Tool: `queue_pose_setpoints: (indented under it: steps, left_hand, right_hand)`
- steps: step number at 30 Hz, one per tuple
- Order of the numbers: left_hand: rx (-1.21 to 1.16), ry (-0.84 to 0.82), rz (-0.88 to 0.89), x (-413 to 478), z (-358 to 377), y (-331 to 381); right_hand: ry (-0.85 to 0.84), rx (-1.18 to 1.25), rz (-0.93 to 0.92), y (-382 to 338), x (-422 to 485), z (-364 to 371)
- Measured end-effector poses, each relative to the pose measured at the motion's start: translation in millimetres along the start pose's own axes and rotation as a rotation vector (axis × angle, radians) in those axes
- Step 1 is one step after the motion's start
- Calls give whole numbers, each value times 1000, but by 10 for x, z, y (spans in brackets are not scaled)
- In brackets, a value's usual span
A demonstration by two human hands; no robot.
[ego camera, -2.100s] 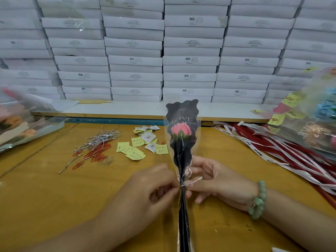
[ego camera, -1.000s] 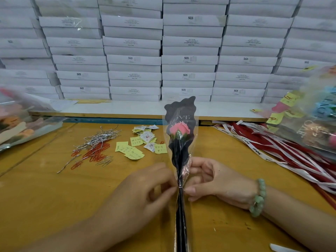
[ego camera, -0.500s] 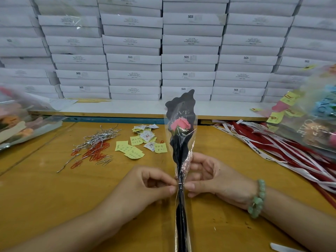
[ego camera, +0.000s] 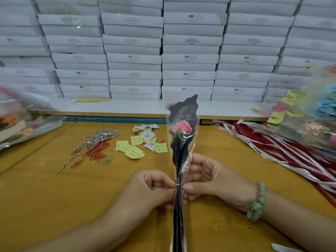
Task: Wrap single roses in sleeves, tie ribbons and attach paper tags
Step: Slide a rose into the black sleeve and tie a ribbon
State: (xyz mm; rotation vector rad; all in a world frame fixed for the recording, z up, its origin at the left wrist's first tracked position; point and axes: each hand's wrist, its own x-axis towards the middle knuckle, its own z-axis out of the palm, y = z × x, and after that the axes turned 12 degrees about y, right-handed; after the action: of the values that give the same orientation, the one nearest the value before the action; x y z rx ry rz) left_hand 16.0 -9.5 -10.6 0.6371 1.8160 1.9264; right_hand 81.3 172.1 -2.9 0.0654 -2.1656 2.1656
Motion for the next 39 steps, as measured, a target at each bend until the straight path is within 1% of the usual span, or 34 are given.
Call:
queue_pose_setpoints:
  steps: [6,13,17,20,26,30,34,37,39]
  left_hand:
    - [101,-1,0,4,-33,-14]
    - [9,-102,-79,1,-93,43]
    - [109,-29,-68,4,-44,47]
    - [153,-2,-53,10,-37,28]
    - [122,24,-71,6,-35,26]
    - [108,27,-71,11,-41,28]
    - [90,41,-67,22,-39,19]
    - [97,48,-57,24,-39,7]
    - [83,54,-62,23,-41,2]
  right_hand:
    - [25,-41,-11,16,7,-5]
    - [42,-44,-33,35,16,-18]
    - [36,-96,-57,42,6,3]
    - [74,-127,-49,61,1,14]
    - [126,-243,-99,43,-17,34]
    - [215,-385,-218,29,-48,39]
    - [317,-670,-442,12,-88,50]
    - [301,-841,-596,1,-119,60]
    - [265,-925,-661,-20,-147,66]
